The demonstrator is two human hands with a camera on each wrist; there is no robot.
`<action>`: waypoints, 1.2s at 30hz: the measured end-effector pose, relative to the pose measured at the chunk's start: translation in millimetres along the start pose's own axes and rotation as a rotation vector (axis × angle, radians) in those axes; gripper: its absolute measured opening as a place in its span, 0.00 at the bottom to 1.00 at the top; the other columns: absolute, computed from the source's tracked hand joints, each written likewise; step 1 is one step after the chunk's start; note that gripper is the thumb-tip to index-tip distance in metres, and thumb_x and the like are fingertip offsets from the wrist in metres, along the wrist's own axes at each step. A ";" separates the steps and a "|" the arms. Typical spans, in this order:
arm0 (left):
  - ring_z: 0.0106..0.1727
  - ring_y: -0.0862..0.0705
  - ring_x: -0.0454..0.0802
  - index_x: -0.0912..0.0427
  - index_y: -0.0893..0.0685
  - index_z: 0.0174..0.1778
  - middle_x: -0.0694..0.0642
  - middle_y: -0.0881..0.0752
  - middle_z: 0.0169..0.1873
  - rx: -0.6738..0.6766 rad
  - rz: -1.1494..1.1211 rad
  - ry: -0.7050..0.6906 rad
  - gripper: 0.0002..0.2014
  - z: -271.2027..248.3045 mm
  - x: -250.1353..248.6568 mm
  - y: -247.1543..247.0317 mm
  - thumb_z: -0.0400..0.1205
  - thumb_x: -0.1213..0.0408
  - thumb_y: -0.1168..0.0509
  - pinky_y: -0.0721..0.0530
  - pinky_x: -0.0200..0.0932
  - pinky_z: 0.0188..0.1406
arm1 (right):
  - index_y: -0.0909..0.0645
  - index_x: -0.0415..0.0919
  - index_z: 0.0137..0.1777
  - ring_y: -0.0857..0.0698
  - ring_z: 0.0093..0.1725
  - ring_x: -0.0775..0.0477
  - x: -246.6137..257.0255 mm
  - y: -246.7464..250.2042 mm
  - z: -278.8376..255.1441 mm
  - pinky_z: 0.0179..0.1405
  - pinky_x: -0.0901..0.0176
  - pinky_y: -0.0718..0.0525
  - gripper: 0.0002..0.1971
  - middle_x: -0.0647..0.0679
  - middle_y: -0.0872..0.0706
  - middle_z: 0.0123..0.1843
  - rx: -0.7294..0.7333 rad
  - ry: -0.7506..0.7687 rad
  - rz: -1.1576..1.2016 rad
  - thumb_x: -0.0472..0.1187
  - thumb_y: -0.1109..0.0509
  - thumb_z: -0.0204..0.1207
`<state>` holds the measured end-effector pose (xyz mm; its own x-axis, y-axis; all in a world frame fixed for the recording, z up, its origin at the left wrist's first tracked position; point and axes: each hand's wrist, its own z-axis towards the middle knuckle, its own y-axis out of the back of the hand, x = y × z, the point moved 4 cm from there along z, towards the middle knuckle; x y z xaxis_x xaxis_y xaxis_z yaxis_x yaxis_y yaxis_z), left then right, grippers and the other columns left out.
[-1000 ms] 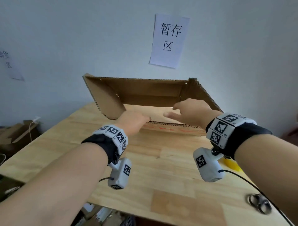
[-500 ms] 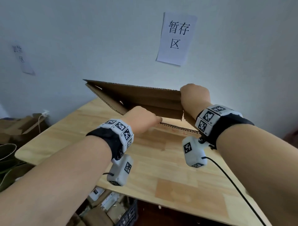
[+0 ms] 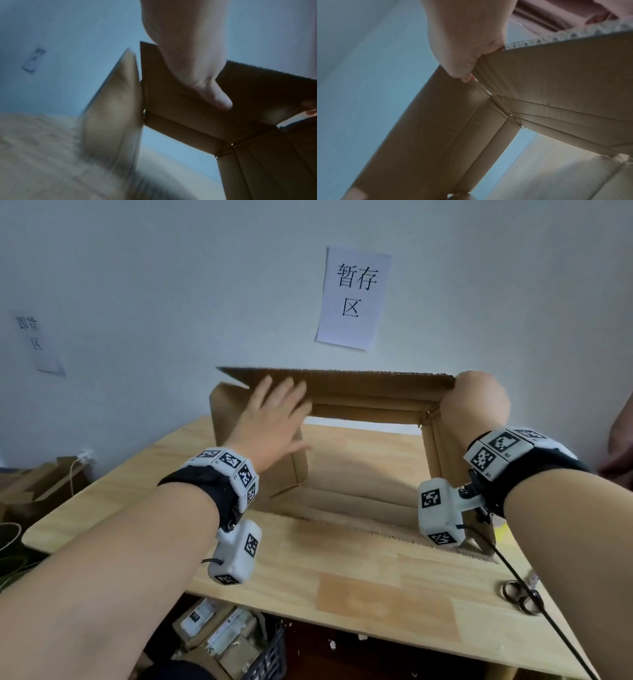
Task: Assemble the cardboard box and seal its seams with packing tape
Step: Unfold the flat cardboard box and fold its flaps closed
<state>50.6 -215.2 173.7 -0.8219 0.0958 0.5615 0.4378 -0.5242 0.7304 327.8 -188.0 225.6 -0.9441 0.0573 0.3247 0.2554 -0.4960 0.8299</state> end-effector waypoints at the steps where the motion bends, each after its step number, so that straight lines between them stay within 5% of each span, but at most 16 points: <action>1: 0.84 0.57 0.60 0.58 0.54 0.83 0.61 0.58 0.83 -0.090 -0.003 0.088 0.41 4.4 6.4 6.8 0.81 0.36 0.50 0.66 0.61 0.78 | 0.26 0.35 0.42 0.26 0.38 0.39 -4.1 0.9 -2.3 0.38 0.54 0.27 0.05 0.39 0.25 0.39 -0.004 -0.020 0.020 0.26 0.41 0.74; 2: 0.83 0.60 0.62 0.59 0.62 0.82 0.63 0.64 0.82 -0.114 -0.023 0.171 0.44 8.1 12.4 13.6 0.81 0.39 0.46 0.67 0.61 0.77 | 0.26 0.35 0.42 0.25 0.38 0.39 -7.3 1.8 -5.2 0.39 0.54 0.26 0.05 0.39 0.25 0.39 -0.008 -0.041 0.042 0.26 0.40 0.74; 4: 0.83 0.58 0.64 0.59 0.65 0.82 0.66 0.62 0.82 -0.036 -0.173 0.288 0.47 15.6 20.4 16.2 0.81 0.47 0.38 0.62 0.62 0.79 | 0.25 0.35 0.42 0.24 0.39 0.38 -10.6 2.9 -13.1 0.40 0.53 0.25 0.05 0.39 0.24 0.40 -0.013 -0.061 0.085 0.27 0.40 0.74; 6: 0.81 0.44 0.65 0.59 0.50 0.82 0.66 0.41 0.80 0.093 -0.328 0.305 0.38 20.5 20.6 13.1 0.82 0.54 0.36 0.50 0.61 0.80 | 0.25 0.35 0.42 0.24 0.39 0.38 -12.1 1.4 -21.6 0.40 0.53 0.24 0.04 0.39 0.24 0.39 0.008 -0.057 0.107 0.28 0.39 0.73; 8: 0.69 0.26 0.62 0.59 0.32 0.73 0.62 0.21 0.65 0.047 -0.331 0.261 0.21 23.6 17.3 14.3 0.84 0.64 0.40 0.38 0.58 0.75 | 0.25 0.35 0.43 0.24 0.40 0.38 -16.2 -0.1 -26.4 0.41 0.53 0.23 0.03 0.40 0.24 0.38 0.036 -0.066 0.097 0.28 0.39 0.74; 10: 0.49 0.20 0.60 0.60 0.24 0.61 0.59 0.16 0.48 -0.013 -0.317 0.235 0.13 22.7 17.0 18.1 0.83 0.74 0.45 0.25 0.53 0.54 | 0.22 0.32 0.44 0.23 0.39 0.38 -21.3 -3.1 -25.9 0.41 0.51 0.22 0.05 0.42 0.25 0.34 0.058 -0.077 0.083 0.30 0.39 0.75; 12: 0.41 0.21 0.59 0.59 0.22 0.56 0.59 0.17 0.42 -0.036 -0.337 0.217 0.15 25.1 15.2 19.3 0.80 0.78 0.47 0.31 0.48 0.39 | 0.20 0.30 0.52 0.22 0.42 0.36 -23.5 -4.7 -22.6 0.42 0.50 0.22 0.10 0.41 0.22 0.38 0.059 -0.073 0.076 0.31 0.39 0.75; 15: 0.39 0.21 0.58 0.58 0.21 0.51 0.57 0.18 0.38 -0.119 -0.378 0.186 0.13 33.0 5.8 14.0 0.80 0.78 0.46 0.33 0.46 0.37 | 0.26 0.41 0.69 0.22 0.60 0.35 -12.3 -12.7 -14.7 0.53 0.44 0.23 0.20 0.40 0.19 0.59 -0.025 0.077 -0.010 0.34 0.39 0.77; 17: 0.39 0.20 0.59 0.58 0.21 0.49 0.57 0.19 0.37 -0.175 -0.416 0.173 0.13 40.7 -3.7 7.6 0.81 0.78 0.47 0.32 0.46 0.38 | 0.22 0.48 0.66 0.23 0.63 0.39 0.6 -23.5 -8.2 0.66 0.40 0.30 0.16 0.44 0.18 0.60 -0.035 0.190 -0.164 0.39 0.38 0.79; 19: 0.40 0.20 0.59 0.56 0.21 0.49 0.56 0.18 0.38 -0.207 -0.440 0.176 0.13 48.0 -9.8 -0.8 0.81 0.77 0.46 0.34 0.45 0.40 | 0.17 0.49 0.51 0.21 0.57 0.41 6.1 -34.0 -0.7 0.76 0.36 0.43 0.09 0.49 0.15 0.46 -0.012 0.212 -0.299 0.42 0.39 0.80; 21: 0.41 0.20 0.58 0.56 0.22 0.47 0.55 0.20 0.37 -0.229 -0.456 0.185 0.12 51.8 -10.9 -10.9 0.81 0.77 0.46 0.37 0.44 0.40 | 0.18 0.48 0.47 0.19 0.53 0.42 8.2 -42.3 5.8 0.78 0.37 0.50 0.09 0.51 0.15 0.41 -0.010 0.257 -0.366 0.43 0.40 0.82; 22: 0.41 0.21 0.58 0.55 0.23 0.47 0.54 0.20 0.37 -0.243 -0.467 0.186 0.12 52.8 -11.1 -15.9 0.81 0.77 0.46 0.38 0.44 0.41 | 0.18 0.48 0.49 0.19 0.52 0.42 11.9 -47.9 7.5 0.76 0.40 0.44 0.09 0.50 0.14 0.41 -0.031 0.321 -0.347 0.44 0.40 0.83; 24: 0.44 0.22 0.57 0.55 0.20 0.53 0.54 0.19 0.41 -0.270 -0.502 0.168 0.15 55.2 -14.0 -23.9 0.81 0.77 0.46 0.38 0.44 0.44 | 0.18 0.46 0.51 0.20 0.44 0.42 26.9 -58.7 4.7 0.56 0.49 0.31 0.10 0.50 0.16 0.39 -0.064 0.456 -0.291 0.45 0.40 0.84; 26: 0.48 0.21 0.57 0.55 0.20 0.60 0.54 0.17 0.46 -0.279 -0.548 0.148 0.16 59.1 -17.9 -30.1 0.84 0.74 0.47 0.35 0.46 0.48 | 0.22 0.44 0.47 0.25 0.36 0.43 41.3 -71.0 1.3 0.42 0.53 0.35 0.07 0.51 0.23 0.34 -0.082 0.509 -0.281 0.40 0.41 0.84; 30: 0.58 0.21 0.59 0.56 0.20 0.63 0.55 0.16 0.56 -0.330 -0.632 0.211 0.13 62.7 -11.4 -41.6 0.85 0.66 0.43 0.33 0.49 0.61 | 0.31 0.46 0.44 0.29 0.37 0.43 51.2 -88.6 9.2 0.43 0.54 0.39 0.09 0.51 0.27 0.34 -0.081 0.471 -0.321 0.30 0.41 0.78; 36: 0.81 0.45 0.63 0.59 0.41 0.80 0.63 0.43 0.81 -0.269 -0.712 0.557 0.35 29.5 13.9 -73.2 0.80 0.55 0.34 0.49 0.59 0.78 | 0.32 0.44 0.40 0.30 0.38 0.42 52.3 -98.1 17.0 0.46 0.50 0.38 0.09 0.50 0.27 0.32 -0.104 0.411 -0.380 0.30 0.40 0.77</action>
<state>17.9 -150.6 139.5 -0.9500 0.0867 -0.3001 -0.2761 -0.6826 0.6767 256.9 -121.6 168.8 -0.9745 -0.0834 -0.2082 -0.1199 -0.5907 0.7980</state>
